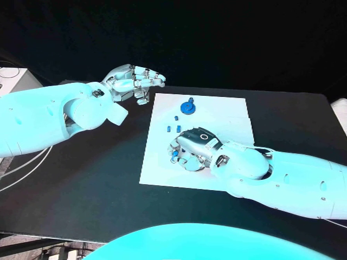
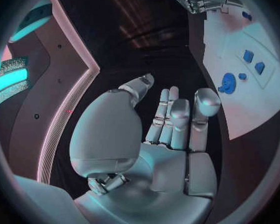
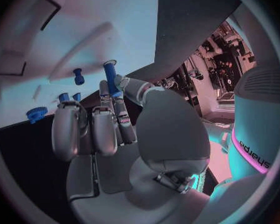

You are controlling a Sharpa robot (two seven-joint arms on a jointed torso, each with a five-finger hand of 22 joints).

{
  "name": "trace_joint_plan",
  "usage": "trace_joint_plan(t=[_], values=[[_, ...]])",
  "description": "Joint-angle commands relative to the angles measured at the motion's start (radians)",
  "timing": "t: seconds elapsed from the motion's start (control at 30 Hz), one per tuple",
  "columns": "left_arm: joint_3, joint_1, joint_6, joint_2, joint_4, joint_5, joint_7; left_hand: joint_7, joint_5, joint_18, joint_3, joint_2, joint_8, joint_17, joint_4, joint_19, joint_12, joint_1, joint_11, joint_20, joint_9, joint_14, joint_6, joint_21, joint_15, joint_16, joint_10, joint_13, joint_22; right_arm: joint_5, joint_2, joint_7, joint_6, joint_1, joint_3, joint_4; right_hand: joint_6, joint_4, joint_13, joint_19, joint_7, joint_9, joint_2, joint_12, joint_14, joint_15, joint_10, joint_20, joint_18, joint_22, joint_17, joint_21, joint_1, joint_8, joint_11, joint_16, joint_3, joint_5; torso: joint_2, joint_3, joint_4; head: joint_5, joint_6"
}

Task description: Assemble the parts on the task board

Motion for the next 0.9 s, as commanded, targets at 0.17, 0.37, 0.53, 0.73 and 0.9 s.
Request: trace_joint_plan(t=[0.17, 0.37, 0.53, 0.73, 0.9], values=[[0.001, 0.0, 0.017, 0.0, 0.003, 0.006, 0.004, -0.002, -0.004, -0.018, 0.001, 0.008, 0.004, -0.002, 0.007, -0.001, -0.006, 0.004, 0.002, 0.006, 0.001, -0.001, -0.006, -0.003, 0.003, 0.003, -0.003, -0.001, -0.001, -0.006, 0.002, 0.003, 0.024, -0.002, -0.001, 0.001, 0.006, -0.006, 0.004, 0.045, 0.0, 0.002, 0.023, 0.003, 0.04, -0.008, 0.066, -0.01, -0.012, 0.161, 0.002, 0.003, 0.014, 0.005, -0.062, 0.005, 0.0, 0.004, 0.001, 0.0001, -0.0007, 0.001, -0.002], [0.001, 0.0, 0.017, 0.0, 0.003, 0.006, 0.004, -0.002, -0.004, -0.018, 0.001, 0.008, 0.004, -0.002, 0.007, -0.001, -0.006, 0.004, 0.002, 0.006, 0.001, -0.001, -0.006, -0.003, 0.003, 0.003, -0.003, -0.001, -0.001, -0.006, 0.005, 0.002, 0.026, -0.005, -0.001, 0.0, 0.006, -0.006, 0.004, 0.045, 0.0, 0.002, 0.023, 0.003, 0.04, -0.008, 0.066, -0.01, -0.012, 0.161, 0.002, 0.003, 0.014, 0.005, -0.062, 0.005, 0.0, 0.004, 0.0, 0.0006, 0.0007, 0.003, -0.003], [0.001, 0.0, 0.017, 0.0, 0.002, 0.006, 0.004, -0.002, -0.004, -0.018, 0.001, 0.008, 0.004, -0.002, 0.007, -0.001, -0.006, 0.004, 0.002, 0.006, 0.001, -0.001, -0.006, -0.003, 0.003, 0.003, -0.003, -0.001, -0.001, -0.006, 0.007, 0.001, 0.03, -0.006, -0.001, -0.004, 0.006, -0.007, 0.005, 0.045, 0.0, 0.003, 0.023, 0.001, 0.04, -0.008, 0.067, -0.01, -0.012, 0.162, 0.002, 0.003, 0.013, 0.005, -0.062, 0.005, 0.001, 0.005, 0.0, 0.0004, -0.0002, 0.003, -0.004], [0.001, 0.0, 0.017, 0.0, 0.003, 0.006, 0.003, -0.002, -0.004, -0.018, 0.001, 0.008, 0.004, -0.002, 0.007, -0.001, -0.006, 0.004, 0.002, 0.006, 0.001, -0.001, -0.006, -0.003, 0.003, 0.003, -0.003, -0.001, -0.001, -0.012, 0.013, -0.01, 0.045, -0.009, -0.002, -0.014, 0.006, -0.007, 0.005, 0.044, 0.0, 0.003, 0.023, 0.0, 0.039, -0.008, 0.067, -0.01, -0.011, 0.16, -0.001, -0.002, 0.012, 0.005, -0.062, 0.003, 0.002, 0.005, 0.001, 0.0005, -0.0006, 0.004, -0.004], [0.001, 0.0, 0.017, -0.001, 0.004, 0.006, 0.003, -0.002, -0.004, -0.018, 0.001, 0.008, 0.004, -0.002, 0.007, -0.001, -0.006, 0.004, 0.002, 0.006, 0.001, -0.001, -0.006, -0.003, 0.003, 0.003, -0.003, -0.001, -0.001, -0.028, 0.018, -0.026, 0.074, -0.011, -0.003, -0.024, 0.005, -0.007, 0.005, 0.043, 0.0, 0.003, 0.023, 0.0, 0.039, -0.008, 0.066, -0.01, -0.01, 0.159, -0.003, -0.005, 0.011, 0.005, -0.061, 0.002, 0.002, 0.005, 0.0, -0.0001, 0.0003, 0.004, -0.005]])
